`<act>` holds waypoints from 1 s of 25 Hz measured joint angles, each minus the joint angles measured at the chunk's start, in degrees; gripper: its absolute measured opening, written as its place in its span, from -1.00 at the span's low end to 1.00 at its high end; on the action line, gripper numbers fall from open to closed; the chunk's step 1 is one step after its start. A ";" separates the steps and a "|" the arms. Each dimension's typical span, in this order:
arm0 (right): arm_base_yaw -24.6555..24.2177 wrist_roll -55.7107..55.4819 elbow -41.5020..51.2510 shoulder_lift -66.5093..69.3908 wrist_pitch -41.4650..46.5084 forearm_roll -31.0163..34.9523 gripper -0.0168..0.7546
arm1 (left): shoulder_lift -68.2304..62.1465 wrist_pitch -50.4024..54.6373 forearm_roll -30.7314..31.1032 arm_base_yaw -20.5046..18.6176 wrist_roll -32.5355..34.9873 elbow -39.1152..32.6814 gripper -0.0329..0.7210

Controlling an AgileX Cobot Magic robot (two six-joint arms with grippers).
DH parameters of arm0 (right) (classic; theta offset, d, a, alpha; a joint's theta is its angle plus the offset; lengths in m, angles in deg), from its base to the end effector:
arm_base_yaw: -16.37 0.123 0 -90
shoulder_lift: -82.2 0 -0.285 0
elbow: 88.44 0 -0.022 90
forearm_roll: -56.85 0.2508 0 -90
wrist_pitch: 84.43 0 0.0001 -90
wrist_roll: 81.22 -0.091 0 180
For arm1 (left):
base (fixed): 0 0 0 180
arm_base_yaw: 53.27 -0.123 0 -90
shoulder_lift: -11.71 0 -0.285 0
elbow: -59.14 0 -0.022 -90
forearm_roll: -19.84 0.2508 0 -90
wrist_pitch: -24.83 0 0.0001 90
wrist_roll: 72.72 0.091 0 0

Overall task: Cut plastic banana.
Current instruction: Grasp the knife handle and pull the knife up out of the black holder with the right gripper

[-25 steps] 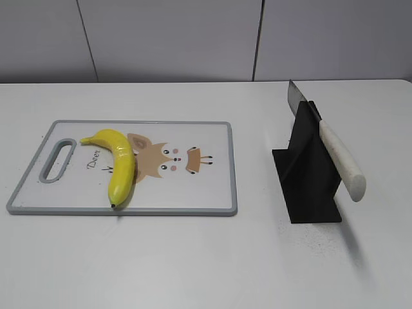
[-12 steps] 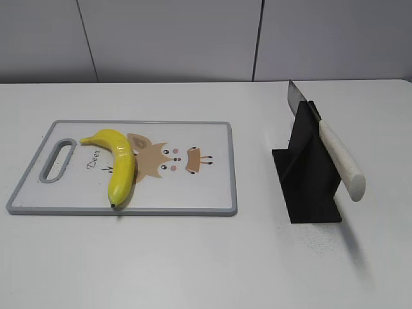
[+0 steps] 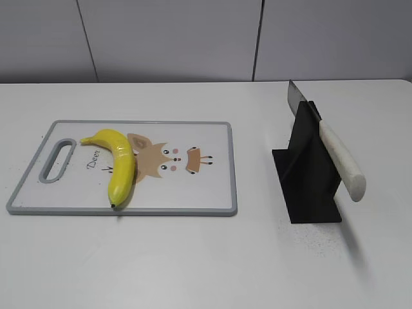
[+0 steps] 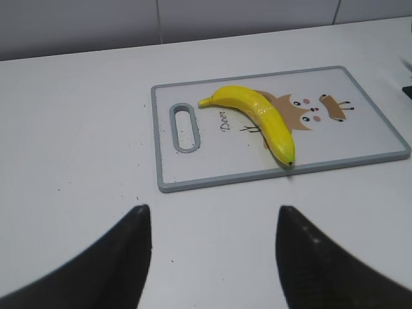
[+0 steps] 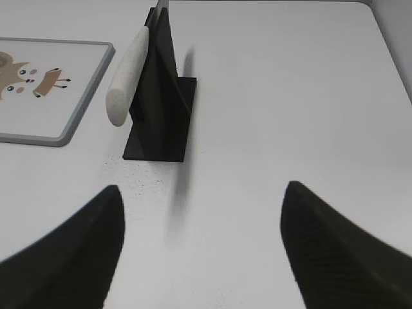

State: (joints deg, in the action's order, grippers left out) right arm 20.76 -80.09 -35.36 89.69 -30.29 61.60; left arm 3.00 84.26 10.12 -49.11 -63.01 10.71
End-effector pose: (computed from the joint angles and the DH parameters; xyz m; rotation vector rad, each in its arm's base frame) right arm 0.0071 0.0067 0.2646 -0.0909 1.9999 0.1349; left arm -0.0032 -0.0130 0.2809 0.2486 2.0105 -0.1416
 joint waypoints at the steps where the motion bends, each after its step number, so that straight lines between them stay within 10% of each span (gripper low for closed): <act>1: 0.00 0.00 0.00 0.00 0.00 0.00 0.57 | 0.00 0.00 0.00 0.00 0.00 0.00 0.65; 25: 0.00 -1.90 -5.81 16.48 1.59 3.64 0.57 | 0.00 0.00 0.00 0.00 0.00 0.00 0.63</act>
State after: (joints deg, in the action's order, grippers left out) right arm 20.76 -81.99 -41.17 106.17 -28.69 65.23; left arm 3.00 84.26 10.12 -49.11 -63.01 10.71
